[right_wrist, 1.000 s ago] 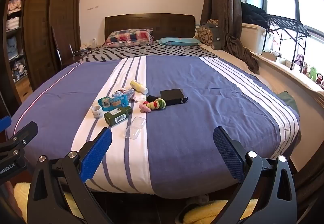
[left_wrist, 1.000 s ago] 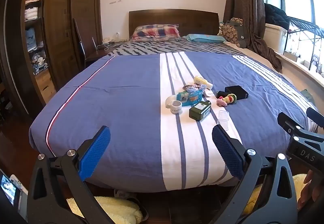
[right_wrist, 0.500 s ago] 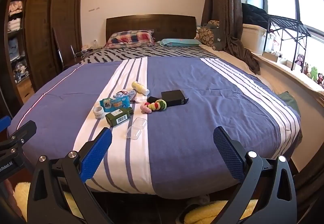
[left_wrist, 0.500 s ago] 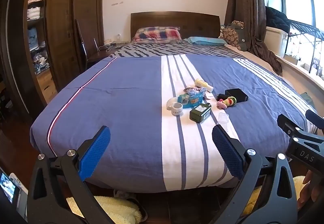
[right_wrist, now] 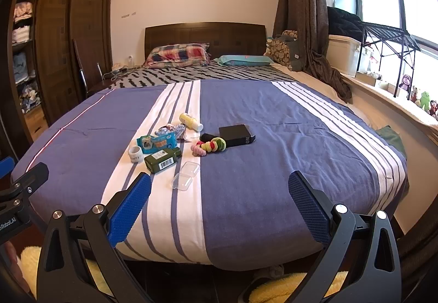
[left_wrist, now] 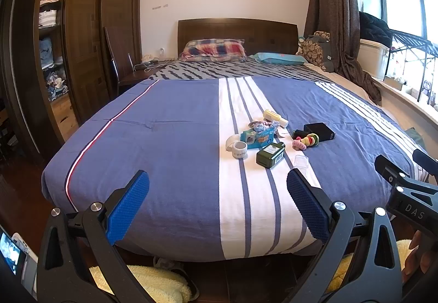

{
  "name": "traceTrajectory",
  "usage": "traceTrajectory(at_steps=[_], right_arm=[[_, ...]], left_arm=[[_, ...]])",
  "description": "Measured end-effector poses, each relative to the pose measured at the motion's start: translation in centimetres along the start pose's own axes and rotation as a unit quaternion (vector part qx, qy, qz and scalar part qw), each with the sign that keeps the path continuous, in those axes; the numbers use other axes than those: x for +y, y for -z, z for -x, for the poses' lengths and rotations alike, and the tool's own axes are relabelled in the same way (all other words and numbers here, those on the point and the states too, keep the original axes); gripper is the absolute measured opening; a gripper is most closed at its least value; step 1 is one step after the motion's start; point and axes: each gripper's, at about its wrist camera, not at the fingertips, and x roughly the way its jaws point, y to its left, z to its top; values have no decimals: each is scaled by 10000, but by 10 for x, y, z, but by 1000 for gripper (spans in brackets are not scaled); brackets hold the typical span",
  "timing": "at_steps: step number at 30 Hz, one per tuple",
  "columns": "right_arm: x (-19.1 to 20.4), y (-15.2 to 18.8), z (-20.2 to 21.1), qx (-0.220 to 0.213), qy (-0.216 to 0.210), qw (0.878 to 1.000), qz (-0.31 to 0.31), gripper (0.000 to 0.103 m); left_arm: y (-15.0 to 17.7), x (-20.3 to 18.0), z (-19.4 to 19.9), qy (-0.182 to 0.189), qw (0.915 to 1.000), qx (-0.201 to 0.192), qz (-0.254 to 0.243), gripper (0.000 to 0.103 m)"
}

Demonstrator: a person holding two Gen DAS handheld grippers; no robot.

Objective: Collect trash

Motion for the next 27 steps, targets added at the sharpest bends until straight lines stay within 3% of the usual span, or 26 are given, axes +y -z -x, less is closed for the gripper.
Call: traceTrajectory(at_steps=[27], right_arm=[[3,0,1,-34,-6,10000,37,100]], left_arm=[[-3,2,2,-1,10000,-22,36,95]])
